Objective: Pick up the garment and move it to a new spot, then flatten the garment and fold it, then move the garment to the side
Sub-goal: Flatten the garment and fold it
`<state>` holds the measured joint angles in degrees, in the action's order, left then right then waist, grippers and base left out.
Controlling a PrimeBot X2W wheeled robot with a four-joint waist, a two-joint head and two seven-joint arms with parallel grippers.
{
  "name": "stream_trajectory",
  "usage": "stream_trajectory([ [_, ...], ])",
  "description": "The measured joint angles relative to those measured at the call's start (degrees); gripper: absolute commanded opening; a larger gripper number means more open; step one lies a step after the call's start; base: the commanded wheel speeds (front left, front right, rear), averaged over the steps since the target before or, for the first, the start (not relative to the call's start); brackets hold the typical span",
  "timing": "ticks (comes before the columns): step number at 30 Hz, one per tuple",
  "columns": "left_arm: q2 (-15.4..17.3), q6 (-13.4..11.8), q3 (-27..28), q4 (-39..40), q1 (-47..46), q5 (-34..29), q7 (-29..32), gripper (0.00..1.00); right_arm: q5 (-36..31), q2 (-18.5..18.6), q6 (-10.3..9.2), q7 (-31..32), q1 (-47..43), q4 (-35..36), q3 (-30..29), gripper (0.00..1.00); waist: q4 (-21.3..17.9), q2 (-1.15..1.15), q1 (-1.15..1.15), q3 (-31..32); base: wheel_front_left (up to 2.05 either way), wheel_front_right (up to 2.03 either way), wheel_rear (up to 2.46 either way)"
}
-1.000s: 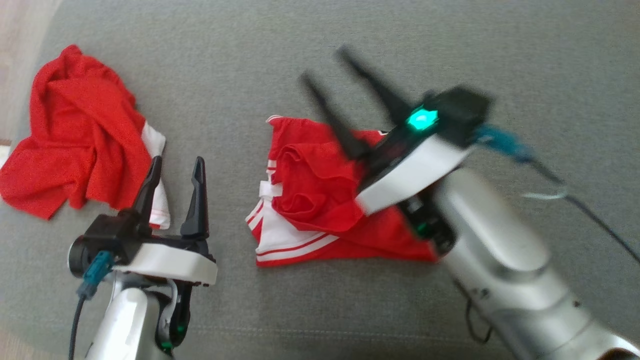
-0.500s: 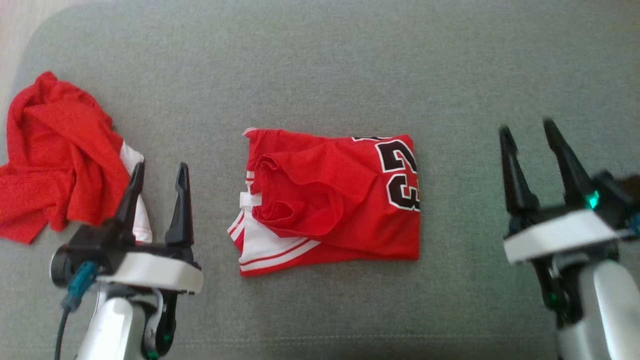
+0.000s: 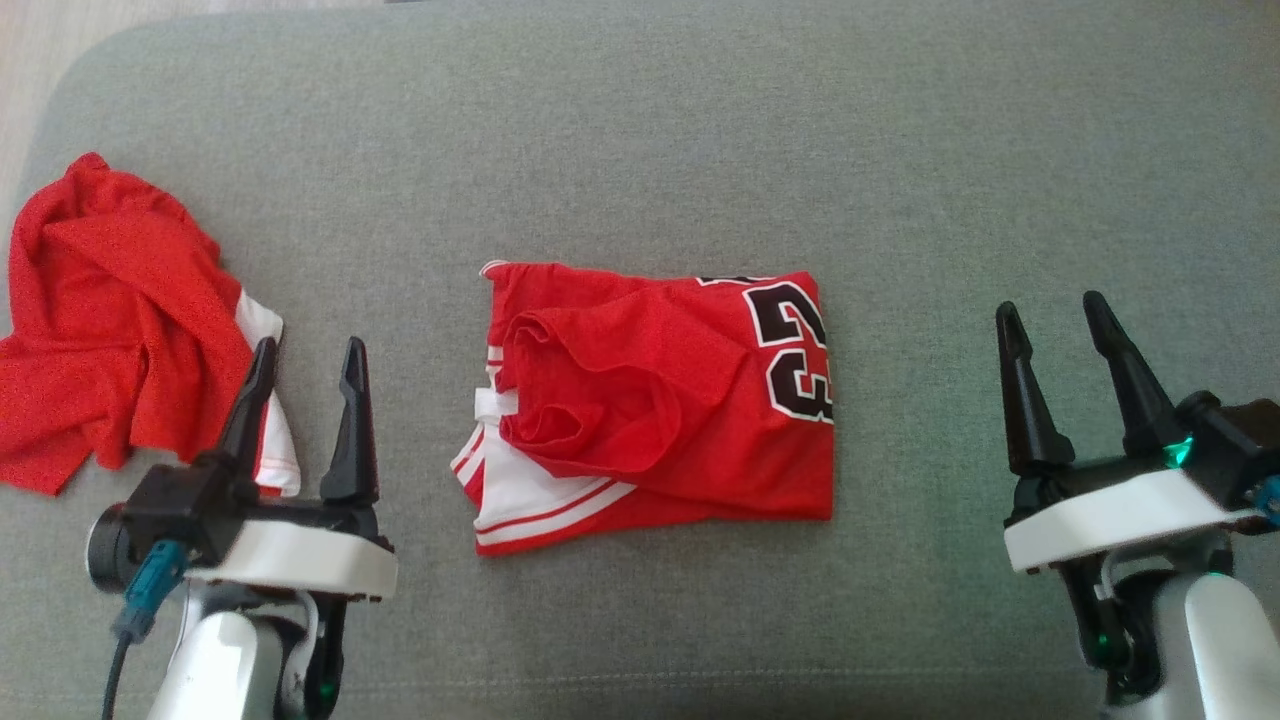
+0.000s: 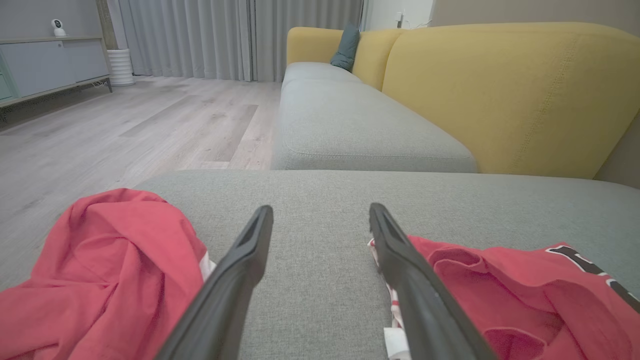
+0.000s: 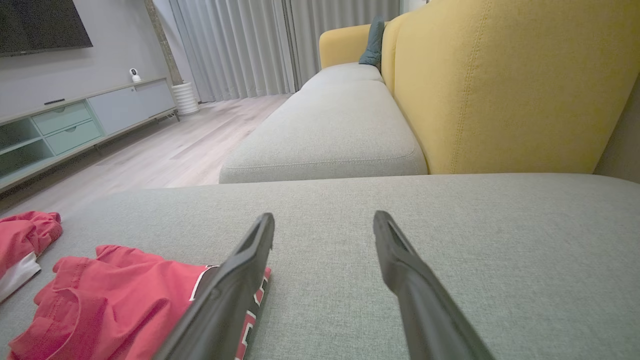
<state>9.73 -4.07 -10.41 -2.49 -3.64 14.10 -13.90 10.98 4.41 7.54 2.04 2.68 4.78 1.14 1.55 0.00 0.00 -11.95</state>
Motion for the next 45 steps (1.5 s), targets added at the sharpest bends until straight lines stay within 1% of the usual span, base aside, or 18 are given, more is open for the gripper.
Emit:
stream_trajectory([
  [13,0.41,-0.30,-0.15,0.32,-0.04,0.01,0.21,1.00,-0.48,-0.07,0.00,0.03,0.08,-0.08,-0.01,1.00,0.13,0.00,0.00,-0.57,0.00,0.00,0.00],
  [14,0.44,-0.31,-0.18,0.32,-0.05,0.01,0.21,1.00,-0.48,-0.07,0.00,0.14,0.13,-0.15,0.04,0.84,0.14,0.00,0.00,-0.60,0.00,0.00,0.00],
  [15,0.49,-0.31,-0.19,0.32,-0.05,0.01,0.21,1.00,-0.48,-0.07,0.00,0.57,0.16,-0.33,0.14,0.16,0.15,0.00,0.00,-0.65,0.00,0.00,0.00],
  [16,0.53,-0.31,-0.22,0.32,-0.05,0.01,0.21,1.00,-0.48,-0.07,0.00,0.75,0.16,-0.66,0.29,0.00,0.20,0.00,0.00,-0.70,0.00,0.00,0.00],
  [17,0.53,-0.31,-0.22,0.32,-0.05,0.01,0.21,1.00,-0.48,-0.07,0.00,0.75,0.16,-0.66,0.29,0.00,0.20,0.00,0.00,-0.70,0.00,0.00,0.00],
  [20,0.59,-0.31,-0.34,0.31,-0.11,0.01,0.21,1.00,-0.42,-0.05,0.00,1.64,0.21,-2.45,3.66,0.00,0.43,0.00,0.00,-0.93,0.00,0.00,0.00],
  [21,0.59,-0.31,-0.34,0.31,-0.11,0.01,0.21,1.00,-0.42,-0.05,0.00,1.64,0.21,-2.45,3.66,0.00,0.43,0.00,0.00,-0.93,0.00,0.00,0.00],
  [27,0.60,-0.29,-0.93,0.19,-0.47,0.02,0.19,1.00,2.02,-0.11,0.00,3.10,1.12,-7.44,15.56,0.00,1.17,0.00,0.00,-1.56,0.00,0.00,0.00],
  [31,0.48,-0.20,-1.74,-0.42,-1.54,0.03,0.12,1.00,3.92,-0.25,0.00,3.05,4.47,-12.02,20.79,0.00,1.98,0.00,0.00,-2.02,0.00,0.00,0.00],
  [38,-0.09,0.05,-1.91,-1.22,-2.54,0.20,-0.31,1.00,5.68,-0.29,0.00,2.27,9.98,-20.70,23.74,0.00,3.64,0.00,0.00,-2.73,0.00,0.00,0.00],
  [45,-0.55,0.12,-1.97,-1.58,-2.59,0.20,-0.33,1.00,6.64,-0.32,0.00,0.62,13.78,-27.07,25.06,0.00,4.96,0.00,0.00,-3.31,0.00,0.00,0.00],
])
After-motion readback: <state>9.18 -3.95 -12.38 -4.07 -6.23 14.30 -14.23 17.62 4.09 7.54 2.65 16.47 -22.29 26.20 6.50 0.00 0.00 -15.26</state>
